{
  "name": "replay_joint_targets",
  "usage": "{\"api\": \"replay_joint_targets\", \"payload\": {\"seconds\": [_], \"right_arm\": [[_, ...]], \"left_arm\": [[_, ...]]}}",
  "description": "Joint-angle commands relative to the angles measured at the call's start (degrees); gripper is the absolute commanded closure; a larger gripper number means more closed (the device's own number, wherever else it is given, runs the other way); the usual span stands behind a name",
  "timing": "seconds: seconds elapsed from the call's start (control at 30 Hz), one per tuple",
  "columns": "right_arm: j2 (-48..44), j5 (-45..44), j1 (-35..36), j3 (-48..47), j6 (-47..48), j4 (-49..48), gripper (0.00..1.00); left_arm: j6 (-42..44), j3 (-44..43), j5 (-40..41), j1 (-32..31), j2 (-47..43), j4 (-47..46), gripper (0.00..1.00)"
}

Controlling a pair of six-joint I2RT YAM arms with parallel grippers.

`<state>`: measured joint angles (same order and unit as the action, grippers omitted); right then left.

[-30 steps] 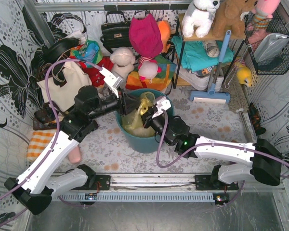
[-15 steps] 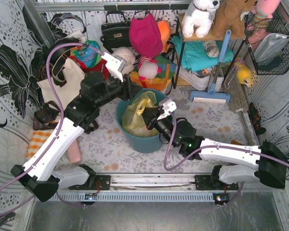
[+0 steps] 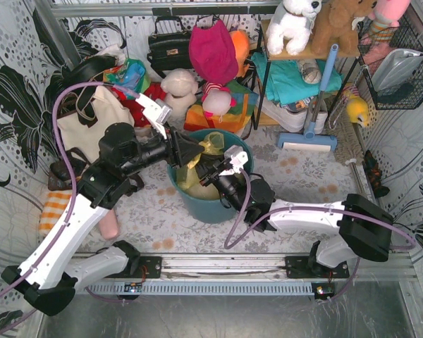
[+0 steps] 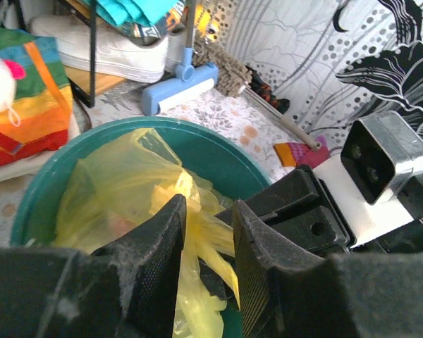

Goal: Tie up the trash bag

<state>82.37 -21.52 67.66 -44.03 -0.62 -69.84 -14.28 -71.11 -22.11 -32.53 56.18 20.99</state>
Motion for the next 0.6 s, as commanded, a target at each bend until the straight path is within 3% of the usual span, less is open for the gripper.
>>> {"api": "replay_joint_targets", "payload": {"seconds": [0.0, 0.4, 0.57], "right_arm": [[2.8, 1.6, 0.3, -2.1, 1.7, -12.5, 1.0], [4.2, 8.1, 0.3, -0.1, -1.4, -23.6, 1.0], [4.2, 7.5, 0.3, 1.4, -2.2, -26.3, 1.0]], "left_arm": [[-2.3, 1.8, -5.8, -0.2, 1.3, -4.1, 0.59], [-4.3, 1.1, -10.7, -0.4, 1.5, -11.5, 0.6], [-3.9, 0.9, -0.9, -0.4, -2.5, -11.3, 0.51]]}}
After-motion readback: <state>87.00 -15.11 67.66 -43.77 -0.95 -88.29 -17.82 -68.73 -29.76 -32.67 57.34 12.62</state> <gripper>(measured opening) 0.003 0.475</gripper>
